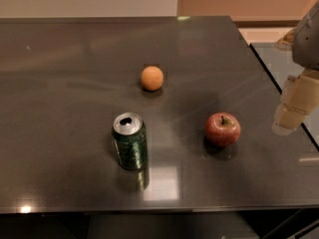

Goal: Pick apple

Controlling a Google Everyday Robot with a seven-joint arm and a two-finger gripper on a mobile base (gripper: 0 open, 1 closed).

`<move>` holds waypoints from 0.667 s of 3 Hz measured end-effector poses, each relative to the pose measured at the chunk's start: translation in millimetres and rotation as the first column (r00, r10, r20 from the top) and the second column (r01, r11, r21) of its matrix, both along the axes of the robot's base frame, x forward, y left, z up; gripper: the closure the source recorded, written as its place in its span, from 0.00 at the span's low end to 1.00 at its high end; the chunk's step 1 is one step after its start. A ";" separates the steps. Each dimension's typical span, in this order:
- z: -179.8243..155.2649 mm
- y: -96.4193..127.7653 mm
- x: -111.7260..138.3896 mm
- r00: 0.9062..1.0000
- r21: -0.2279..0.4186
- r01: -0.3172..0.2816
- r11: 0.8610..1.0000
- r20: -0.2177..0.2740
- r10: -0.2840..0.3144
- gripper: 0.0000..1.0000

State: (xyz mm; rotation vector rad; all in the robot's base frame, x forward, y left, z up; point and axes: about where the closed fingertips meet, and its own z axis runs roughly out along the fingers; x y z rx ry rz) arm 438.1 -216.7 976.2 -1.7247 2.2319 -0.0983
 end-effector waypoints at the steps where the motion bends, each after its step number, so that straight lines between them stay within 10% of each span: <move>1: 0.3 1.1 0.3 1.000 -0.004 -0.001 1.000 0.008 0.001 0.00; 2: 0.2 1.1 0.3 1.000 -0.004 -0.001 1.000 0.008 0.001 0.00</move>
Offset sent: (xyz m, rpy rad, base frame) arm 0.0117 0.0092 -0.0414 0.0406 0.0303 0.0541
